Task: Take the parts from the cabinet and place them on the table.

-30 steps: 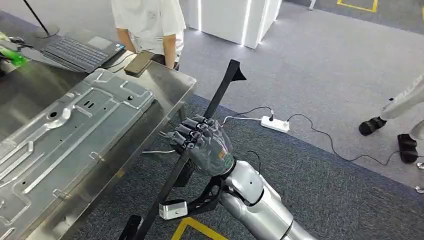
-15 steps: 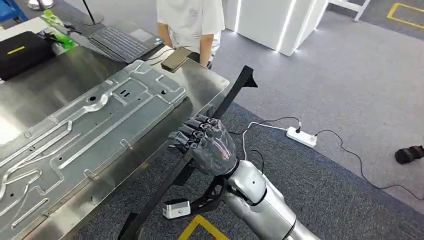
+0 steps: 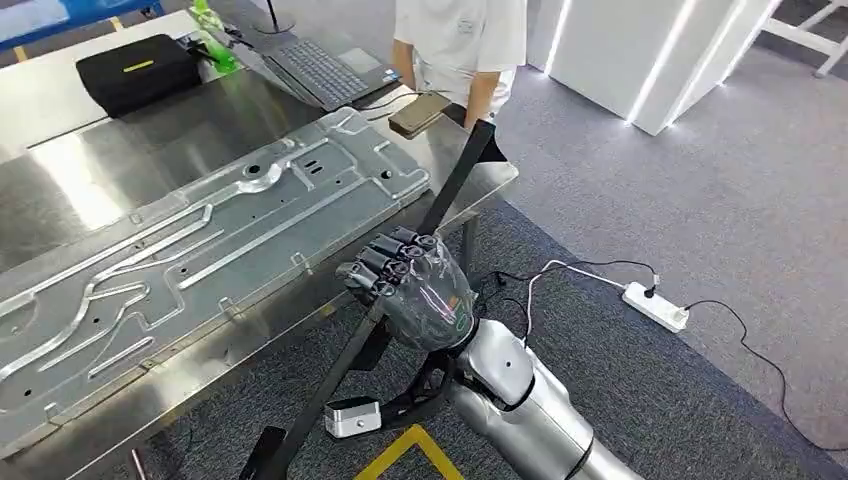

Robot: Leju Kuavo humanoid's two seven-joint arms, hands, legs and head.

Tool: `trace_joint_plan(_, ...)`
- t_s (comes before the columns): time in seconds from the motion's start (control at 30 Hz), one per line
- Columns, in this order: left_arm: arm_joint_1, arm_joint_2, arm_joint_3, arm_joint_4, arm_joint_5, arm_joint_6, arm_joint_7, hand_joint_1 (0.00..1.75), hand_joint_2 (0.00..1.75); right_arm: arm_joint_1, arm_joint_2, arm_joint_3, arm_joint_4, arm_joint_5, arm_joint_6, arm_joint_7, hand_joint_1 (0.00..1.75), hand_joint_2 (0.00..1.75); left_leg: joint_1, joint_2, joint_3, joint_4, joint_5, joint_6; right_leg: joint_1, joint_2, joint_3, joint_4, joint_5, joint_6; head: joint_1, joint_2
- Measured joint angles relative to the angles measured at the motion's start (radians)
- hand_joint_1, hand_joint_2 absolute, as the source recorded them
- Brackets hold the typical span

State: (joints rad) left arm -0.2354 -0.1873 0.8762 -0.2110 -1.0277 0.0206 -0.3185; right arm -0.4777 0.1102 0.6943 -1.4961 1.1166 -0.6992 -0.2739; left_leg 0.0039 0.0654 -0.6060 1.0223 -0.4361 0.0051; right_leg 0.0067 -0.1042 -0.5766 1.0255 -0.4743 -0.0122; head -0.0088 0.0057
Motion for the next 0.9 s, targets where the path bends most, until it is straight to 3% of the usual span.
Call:
trace_joint_plan(0.07, 0.003, 0.002, 0.0, 0.0, 0.0, 0.0, 0.0, 0.0, 0.0, -0.001, 0.0, 0.0, 0.0, 0.0, 0.0, 0.0, 1.75, 1.75, -0.004, -0.02, -0.005, 0.0, 0.002, 0.007, 0.0, -0.018, 0.004, -0.004, 0.002, 0.007, -0.001, 0.0)
trace_joint_plan(0.1, 0.003, 0.002, 0.0, 0.0, 0.0, 0.0, 0.001, 0.0, 0.0, -0.002, 0.001, 0.0, -0.001, 0.0, 0.0, 0.0, 1.75, 1.75, 0.003, -0.032, -0.002, -0.009, 0.008, 0.016, -0.001, -0.026, 0.006, -0.002, -0.002, 0.013, 0.0, 0.0)
trace_joint_plan(0.13, 0.004, 0.002, 0.0, 0.0, -0.001, 0.0, 0.001, 0.0, 0.0, -0.003, 0.001, 0.0, -0.002, 0.001, 0.0, 0.0, 1.75, 1.75, 0.007, -0.041, 0.002, -0.015, 0.013, 0.021, -0.006, 0.008, 0.005, 0.01, -0.015, 0.021, -0.001, 0.0)
trace_joint_plan(0.17, 0.002, 0.002, 0.0, 0.0, -0.002, -0.001, 0.001, 0.0, 0.0, -0.004, 0.001, 0.0, -0.003, 0.002, 0.0, 0.0, 1.75, 1.75, 0.008, -0.051, 0.002, -0.016, 0.016, 0.026, -0.012, 0.06, -0.012, 0.047, -0.044, 0.025, 0.0, 0.0)
trace_joint_plan(0.2, -0.002, 0.001, 0.0, 0.0, -0.003, -0.002, 0.001, 0.0, 0.0, -0.004, 0.0, 0.0, -0.004, 0.002, 0.0, 0.0, 1.75, 1.75, 0.008, -0.059, 0.0, -0.016, 0.017, 0.031, -0.014, 0.085, -0.043, 0.114, -0.083, 0.027, 0.0, 0.0)
trace_joint_plan(0.23, -0.003, 0.0, 0.0, 0.0, -0.003, -0.003, 0.001, 0.0, 0.0, -0.001, -0.003, -0.002, -0.004, 0.002, 0.0, 0.0, 1.75, 1.75, 0.007, -0.072, -0.001, -0.016, 0.018, 0.033, -0.014, 0.096, -0.083, 0.198, -0.121, 0.029, 0.0, 0.0)
trace_joint_plan(0.27, -0.003, 0.0, 0.0, 0.0, -0.004, -0.004, 0.001, 0.0, 0.0, 0.001, -0.006, -0.002, -0.003, 0.002, 0.0, 0.0, 1.75, 1.75, 0.007, -0.086, -0.003, -0.015, 0.018, 0.033, -0.014, 0.099, -0.118, 0.266, -0.143, 0.032, 0.0, 0.0)
trace_joint_plan(0.3, -0.001, 0.0, 0.0, 0.0, -0.004, -0.004, 0.001, 0.0, 0.0, 0.001, -0.008, -0.002, -0.002, 0.002, 0.0, 0.0, 1.75, 1.75, 0.007, -0.099, -0.004, -0.014, 0.019, 0.033, -0.014, 0.099, -0.136, 0.296, -0.141, 0.033, 0.0, 0.0)
trace_joint_plan(0.33, 0.0, 0.0, 0.0, 0.0, -0.004, -0.004, 0.001, 0.0, 0.0, 0.001, -0.01, -0.002, -0.002, 0.002, 0.0, 0.0, 1.75, 1.75, 0.007, -0.113, -0.004, -0.011, 0.019, 0.033, -0.015, 0.1, -0.131, 0.28, -0.117, 0.032, 0.0, 0.0)
trace_joint_plan(0.4, -0.001, 0.0, 0.0, 0.0, -0.004, -0.004, 0.001, 0.0, 0.0, -0.003, -0.011, -0.002, -0.002, 0.002, 0.0, 0.001, 1.75, 1.75, 0.007, -0.141, -0.004, -0.005, 0.017, 0.031, -0.019, 0.11, -0.066, 0.142, -0.028, 0.027, 0.0, 0.0)
trace_joint_plan(0.43, -0.002, -0.001, 0.0, 0.0, -0.004, -0.004, 0.001, 0.0, 0.0, -0.005, -0.011, -0.002, -0.003, 0.002, 0.0, 0.003, 1.75, 1.75, 0.007, -0.153, -0.005, -0.002, 0.016, 0.029, -0.021, 0.14, -0.023, 0.051, 0.016, 0.022, 0.0, 0.0)
trace_joint_plan(0.47, -0.003, -0.002, -0.001, 0.0, -0.004, -0.005, 0.001, 0.0, 0.0, -0.007, -0.011, -0.002, -0.002, 0.002, 0.0, 0.004, 1.75, 1.75, 0.007, -0.161, -0.009, -0.002, 0.019, 0.023, -0.025, 0.187, -0.007, 0.02, -0.004, 0.018, -0.001, 0.0)
trace_joint_plan(0.53, -0.005, -0.002, -0.001, 0.0, -0.005, -0.004, 0.001, 0.0, 0.0, -0.008, -0.014, -0.002, -0.003, 0.001, 0.0, 0.008, 1.75, 1.75, 0.013, -0.18, -0.02, -0.001, 0.025, 0.007, -0.018, 0.172, -0.011, 0.008, 0.004, 0.019, -0.001, 0.0)
trace_joint_plan(0.6, 0.0, -0.001, 0.0, 0.0, -0.006, -0.004, 0.001, 0.0, 0.0, -0.011, -0.015, -0.002, -0.003, 0.002, 0.0, 0.013, 1.75, 1.75, 0.017, -0.201, -0.023, -0.009, 0.031, -0.008, -0.014, 0.156, -0.009, 0.005, 0.008, 0.012, -0.001, 0.0)
trace_joint_plan(0.63, 0.001, 0.0, 0.0, 0.0, -0.006, -0.003, 0.001, 0.0, 0.0, -0.014, -0.016, -0.002, -0.003, 0.001, 0.0, 0.016, 1.75, 1.75, 0.014, -0.186, -0.027, -0.006, 0.027, -0.011, -0.028, 0.142, -0.003, -0.011, 0.017, 0.001, -0.001, 0.0)
trace_joint_plan(0.67, 0.001, 0.0, 0.0, 0.0, -0.006, -0.002, 0.001, 0.0, 0.0, -0.016, -0.015, -0.001, -0.003, 0.002, 0.0, 0.016, 1.75, 1.75, 0.009, -0.124, -0.033, 0.013, 0.011, -0.013, -0.024, 0.131, 0.002, -0.018, 0.019, -0.004, -0.002, 0.0)
trace_joint_plan(0.7, -0.002, 0.0, 0.0, 0.0, -0.006, -0.003, 0.0, 0.0, 0.0, -0.019, -0.016, -0.001, -0.005, 0.002, 0.0, 0.017, 1.75, 1.75, 0.01, -0.088, -0.061, 0.072, -0.029, -0.015, -0.021, 0.116, 0.002, -0.019, 0.02, -0.01, -0.002, 0.0)
trace_joint_plan(0.77, -0.005, 0.0, 0.0, 0.0, -0.006, -0.002, 0.0, 0.0, 0.0, -0.017, -0.017, -0.001, -0.005, 0.002, 0.0, 0.018, 1.75, 1.75, 0.012, -0.076, -0.133, 0.229, -0.102, -0.02, -0.018, 0.085, 0.001, -0.018, 0.018, -0.013, -0.002, 0.0)
trace_joint_plan(0.8, -0.004, 0.0, 0.0, 0.0, -0.006, -0.002, 0.0, 0.0, 0.0, -0.017, -0.018, -0.001, -0.005, 0.002, 0.0, 0.018, 1.75, 1.75, 0.012, -0.075, -0.159, 0.288, -0.122, -0.022, -0.017, 0.072, 0.0, -0.018, 0.018, -0.013, -0.002, 0.0)
trace_joint_plan(0.83, -0.002, 0.0, 0.0, 0.0, -0.006, -0.003, 0.0, 0.0, 0.0, -0.017, -0.019, 0.0, -0.005, 0.002, 0.0, 0.018, 1.75, 1.75, 0.013, -0.073, -0.164, 0.302, -0.116, -0.025, -0.017, 0.059, -0.001, -0.017, 0.017, -0.013, -0.002, 0.0)
trace_joint_plan(0.87, 0.0, 0.0, 0.0, 0.0, -0.006, -0.002, 0.0, 0.0, 0.0, -0.017, -0.019, 0.0, -0.005, 0.002, 0.0, 0.018, 1.75, 1.75, 0.015, -0.071, -0.142, 0.264, -0.087, -0.026, -0.017, 0.047, -0.001, -0.016, 0.016, -0.012, -0.002, 0.0)
trace_joint_plan(0.9, 0.001, 0.001, 0.0, 0.0, -0.006, -0.002, 0.0, 0.0, 0.0, -0.017, -0.019, 0.0, -0.005, 0.002, 0.0, 0.019, 1.75, 1.75, 0.016, -0.066, -0.095, 0.185, -0.046, -0.027, -0.018, 0.034, 0.0, -0.013, 0.014, -0.009, -0.002, 0.0)
